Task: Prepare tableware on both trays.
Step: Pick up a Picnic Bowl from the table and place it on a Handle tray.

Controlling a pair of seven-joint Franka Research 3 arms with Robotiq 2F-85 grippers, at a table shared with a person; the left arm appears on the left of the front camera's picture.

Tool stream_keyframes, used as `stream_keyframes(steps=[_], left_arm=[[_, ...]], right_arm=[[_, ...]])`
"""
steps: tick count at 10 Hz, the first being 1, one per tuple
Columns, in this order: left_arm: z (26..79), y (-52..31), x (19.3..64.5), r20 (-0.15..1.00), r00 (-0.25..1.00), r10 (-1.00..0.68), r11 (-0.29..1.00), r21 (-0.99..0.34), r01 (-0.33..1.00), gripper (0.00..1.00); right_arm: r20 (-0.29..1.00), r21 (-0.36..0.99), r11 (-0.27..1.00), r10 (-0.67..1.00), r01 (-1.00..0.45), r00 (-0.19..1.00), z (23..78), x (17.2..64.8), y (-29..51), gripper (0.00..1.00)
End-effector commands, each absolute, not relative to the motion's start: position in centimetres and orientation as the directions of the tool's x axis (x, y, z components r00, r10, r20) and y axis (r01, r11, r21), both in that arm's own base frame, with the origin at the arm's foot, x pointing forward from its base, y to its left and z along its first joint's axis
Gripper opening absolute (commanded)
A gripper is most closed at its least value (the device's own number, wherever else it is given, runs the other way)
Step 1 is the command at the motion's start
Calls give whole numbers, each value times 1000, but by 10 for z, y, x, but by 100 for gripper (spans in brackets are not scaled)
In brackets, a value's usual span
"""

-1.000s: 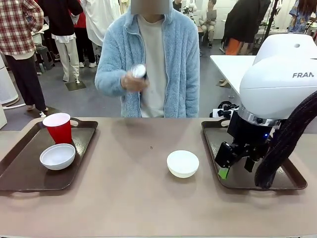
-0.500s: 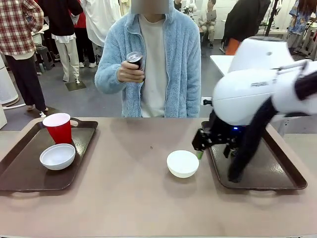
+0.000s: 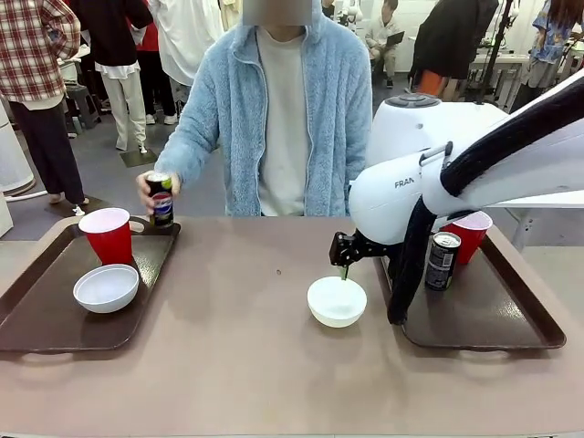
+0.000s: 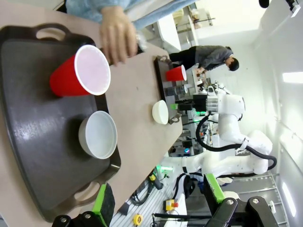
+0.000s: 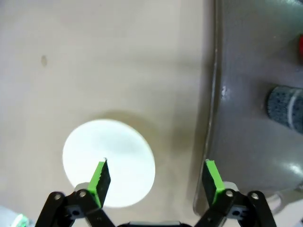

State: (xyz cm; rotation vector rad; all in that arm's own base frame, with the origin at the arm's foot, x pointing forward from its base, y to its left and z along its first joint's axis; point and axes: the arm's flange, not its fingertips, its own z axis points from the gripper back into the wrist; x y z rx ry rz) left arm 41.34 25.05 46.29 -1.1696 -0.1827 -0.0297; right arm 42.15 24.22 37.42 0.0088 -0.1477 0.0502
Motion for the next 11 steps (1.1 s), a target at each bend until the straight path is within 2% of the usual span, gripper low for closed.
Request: stream_keyframes(steps=[1,2,3,4,5,8,11], left_arm=[[467,250,411,149,986,75,387,-916,109,100],[467,250,411,149,986,75,387,-916,109,100],[467,250,411,149,986,75,387,-916,109,100],[467,250,411,149,986,75,387,-916,109,100],[467,250,411,149,986,75,387,-916,109,100],[467,250,411,149,986,75,387,-916,109,100],[467,250,411,149,986,75,387,-916,109,100]], right_arm=[[147,2,1000,18,-19,989,361,436,253,100],[124,13,1000,19,-21,992,354,437,254,86],[110,18,1000,19,-22,994,349,439,253,48],[91,18,1000,16,-18,996,345,440,252,28],[81,15,1000,13,-14,997,343,441,251,0],[76,12,1000,14,-15,997,347,439,253,3],[49,19,1000,-7,6,999,345,441,251,0]])
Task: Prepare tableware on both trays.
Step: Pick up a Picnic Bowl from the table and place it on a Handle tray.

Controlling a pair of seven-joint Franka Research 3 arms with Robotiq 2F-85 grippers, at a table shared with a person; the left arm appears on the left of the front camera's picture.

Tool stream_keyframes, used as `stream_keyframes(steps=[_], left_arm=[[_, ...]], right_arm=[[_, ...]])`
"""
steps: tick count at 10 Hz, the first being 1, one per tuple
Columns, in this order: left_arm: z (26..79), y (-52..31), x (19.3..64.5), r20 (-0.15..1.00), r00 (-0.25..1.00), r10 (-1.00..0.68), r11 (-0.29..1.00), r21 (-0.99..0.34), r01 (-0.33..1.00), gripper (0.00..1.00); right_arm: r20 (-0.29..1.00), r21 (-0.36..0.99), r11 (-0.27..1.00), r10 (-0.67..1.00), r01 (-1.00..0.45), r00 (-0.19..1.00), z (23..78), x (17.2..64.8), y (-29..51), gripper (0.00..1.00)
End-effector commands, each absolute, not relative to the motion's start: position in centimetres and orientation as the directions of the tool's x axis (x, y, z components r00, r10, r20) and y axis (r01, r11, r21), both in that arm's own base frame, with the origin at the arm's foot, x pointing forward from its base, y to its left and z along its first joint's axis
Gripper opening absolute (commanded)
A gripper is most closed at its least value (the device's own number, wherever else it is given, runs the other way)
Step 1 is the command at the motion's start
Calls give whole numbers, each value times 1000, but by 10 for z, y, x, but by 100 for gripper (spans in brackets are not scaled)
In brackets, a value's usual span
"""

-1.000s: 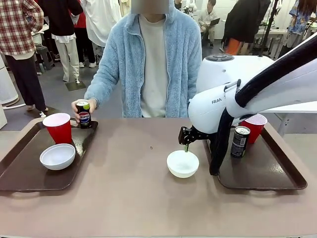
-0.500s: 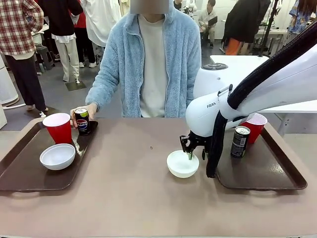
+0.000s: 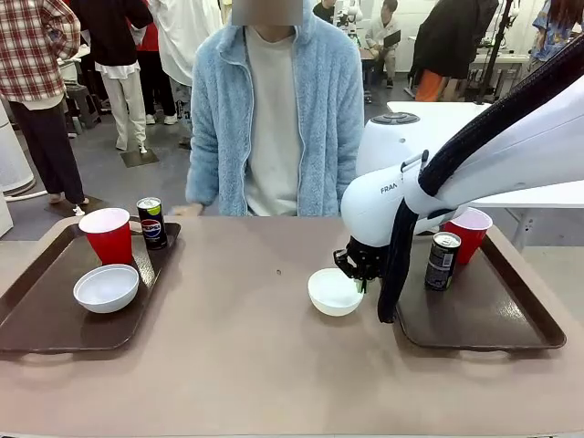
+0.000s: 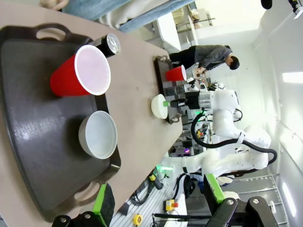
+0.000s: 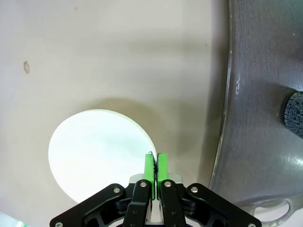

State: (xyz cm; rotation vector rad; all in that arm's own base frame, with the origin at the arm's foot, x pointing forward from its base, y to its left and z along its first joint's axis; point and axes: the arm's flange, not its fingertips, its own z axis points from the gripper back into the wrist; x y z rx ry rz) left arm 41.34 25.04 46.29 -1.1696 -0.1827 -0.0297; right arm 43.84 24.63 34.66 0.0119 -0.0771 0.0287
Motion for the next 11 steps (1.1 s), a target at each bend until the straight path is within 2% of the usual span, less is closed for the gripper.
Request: stream_keyframes(steps=[1,4,6,9,11], left_arm=[[467,250,411,149,986,75,387,-916,109,100],[467,250,411,149,986,75,387,-916,109,100],[467,250,411,149,986,75,387,-916,109,100],[467,250,411,149,986,75,387,-916,109,100],[467,250,411,149,986,75,387,-916,109,100]], right_arm=[[43,16,1000,-7,7,999,349,439,250,0],[45,69,994,78,-81,996,416,390,235,0],[89,106,992,53,-62,995,465,365,199,0],[63,32,987,157,-160,986,472,359,127,0],[118,47,987,145,-152,982,470,373,74,0]])
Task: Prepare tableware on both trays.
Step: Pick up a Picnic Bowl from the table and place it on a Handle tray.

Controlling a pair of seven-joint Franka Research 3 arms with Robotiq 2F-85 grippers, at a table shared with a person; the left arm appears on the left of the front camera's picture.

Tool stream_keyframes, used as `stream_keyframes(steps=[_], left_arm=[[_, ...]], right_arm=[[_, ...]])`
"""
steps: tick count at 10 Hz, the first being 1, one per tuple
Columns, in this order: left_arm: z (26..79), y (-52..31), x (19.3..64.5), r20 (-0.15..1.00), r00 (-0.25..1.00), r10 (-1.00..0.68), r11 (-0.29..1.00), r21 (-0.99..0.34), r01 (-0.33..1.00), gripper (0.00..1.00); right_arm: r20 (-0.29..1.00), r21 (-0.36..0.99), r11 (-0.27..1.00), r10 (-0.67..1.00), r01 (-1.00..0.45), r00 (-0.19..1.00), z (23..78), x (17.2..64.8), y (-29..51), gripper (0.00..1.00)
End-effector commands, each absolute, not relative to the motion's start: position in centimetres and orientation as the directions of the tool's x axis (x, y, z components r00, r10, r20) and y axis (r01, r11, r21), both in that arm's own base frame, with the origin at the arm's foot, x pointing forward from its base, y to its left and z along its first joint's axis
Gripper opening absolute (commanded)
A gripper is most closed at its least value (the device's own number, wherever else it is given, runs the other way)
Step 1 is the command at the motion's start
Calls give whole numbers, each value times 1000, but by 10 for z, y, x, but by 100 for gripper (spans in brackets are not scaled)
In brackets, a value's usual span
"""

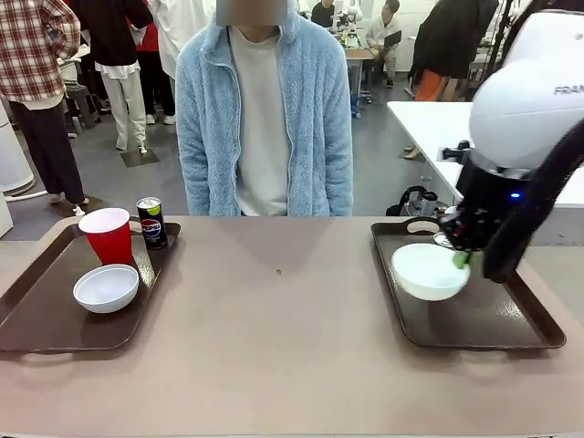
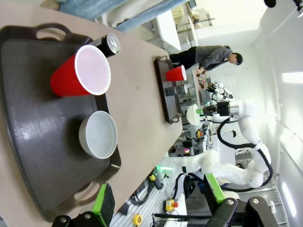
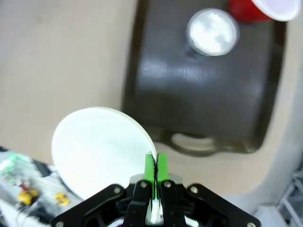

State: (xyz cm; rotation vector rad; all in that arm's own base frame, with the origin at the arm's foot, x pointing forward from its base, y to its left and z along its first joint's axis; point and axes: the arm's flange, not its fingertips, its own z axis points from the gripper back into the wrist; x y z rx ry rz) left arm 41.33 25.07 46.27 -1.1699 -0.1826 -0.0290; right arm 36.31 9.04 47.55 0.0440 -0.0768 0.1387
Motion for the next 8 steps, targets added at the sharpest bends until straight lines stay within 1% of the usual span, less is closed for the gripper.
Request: stream_keyframes(steps=[1,5,8], left_arm=[[467,250,411,149,986,75,387,-916,109,100],[467,250,411,149,986,75,387,-916,109,100],[467,250,411,149,986,75,387,-916,109,100]], right_arm=[[143,56,987,144,-154,979,468,379,59,0],[128,89,975,194,-206,973,426,397,48,0],[106,111,971,201,-212,974,391,407,46,0]])
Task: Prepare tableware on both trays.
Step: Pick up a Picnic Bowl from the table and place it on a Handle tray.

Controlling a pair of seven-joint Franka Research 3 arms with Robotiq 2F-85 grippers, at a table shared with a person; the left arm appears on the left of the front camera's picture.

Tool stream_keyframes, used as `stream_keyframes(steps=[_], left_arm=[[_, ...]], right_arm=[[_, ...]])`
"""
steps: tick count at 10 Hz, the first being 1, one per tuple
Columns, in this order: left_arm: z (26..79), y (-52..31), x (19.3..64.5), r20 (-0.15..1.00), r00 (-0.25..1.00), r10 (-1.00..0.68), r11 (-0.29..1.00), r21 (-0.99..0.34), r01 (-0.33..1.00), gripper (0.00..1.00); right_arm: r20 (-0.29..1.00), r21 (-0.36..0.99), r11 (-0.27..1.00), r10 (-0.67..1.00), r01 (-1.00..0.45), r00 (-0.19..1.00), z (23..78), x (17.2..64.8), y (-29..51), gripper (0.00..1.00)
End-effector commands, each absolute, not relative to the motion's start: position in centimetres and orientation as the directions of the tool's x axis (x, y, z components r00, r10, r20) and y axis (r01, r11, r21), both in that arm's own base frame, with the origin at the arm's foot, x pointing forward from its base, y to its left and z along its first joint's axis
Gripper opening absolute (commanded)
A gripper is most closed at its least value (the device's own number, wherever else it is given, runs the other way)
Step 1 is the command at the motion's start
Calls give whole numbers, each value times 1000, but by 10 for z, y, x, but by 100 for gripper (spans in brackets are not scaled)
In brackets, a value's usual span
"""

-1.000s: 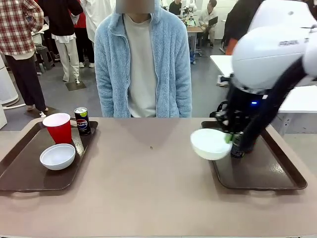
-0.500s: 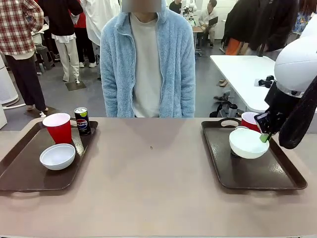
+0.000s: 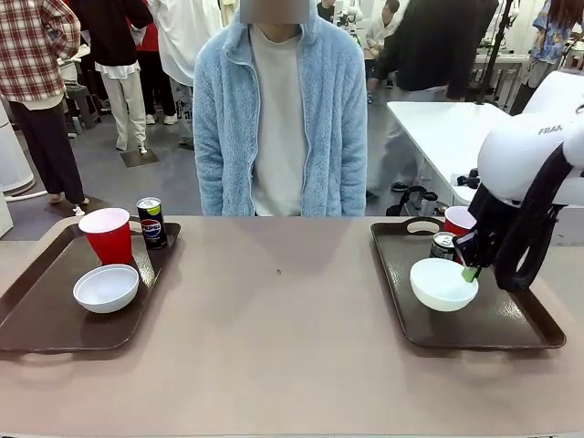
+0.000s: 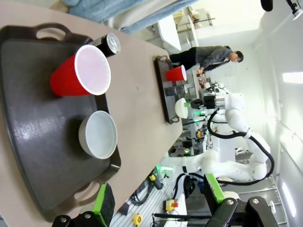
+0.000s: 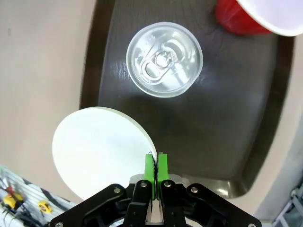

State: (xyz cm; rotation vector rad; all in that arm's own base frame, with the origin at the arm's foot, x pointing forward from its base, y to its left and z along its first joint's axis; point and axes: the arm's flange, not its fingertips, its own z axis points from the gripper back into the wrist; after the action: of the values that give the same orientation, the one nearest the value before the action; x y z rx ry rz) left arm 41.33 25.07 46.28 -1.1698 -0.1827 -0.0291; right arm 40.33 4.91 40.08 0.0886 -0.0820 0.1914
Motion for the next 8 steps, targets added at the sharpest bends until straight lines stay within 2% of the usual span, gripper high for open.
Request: stream_keyframes(steps=[1,5,6,7,8], left_arm=[[467,250,411,149,986,75,387,-916,109,100],[467,250,411,149,986,75,387,-916,109,100],[467,250,411,149,986,75,387,-916,109,100],[467,250,411,149,986,75,387,-916,109,100],[467,250,411,149,986,75,387,-916,109,100]], right_arm=[[87,127,968,206,-216,975,379,408,46,0],[45,112,975,189,-193,981,360,413,45,0],[47,102,977,184,-188,982,363,412,46,53],[52,94,977,187,-191,981,370,409,48,61],[57,86,978,187,-192,981,380,404,51,100]])
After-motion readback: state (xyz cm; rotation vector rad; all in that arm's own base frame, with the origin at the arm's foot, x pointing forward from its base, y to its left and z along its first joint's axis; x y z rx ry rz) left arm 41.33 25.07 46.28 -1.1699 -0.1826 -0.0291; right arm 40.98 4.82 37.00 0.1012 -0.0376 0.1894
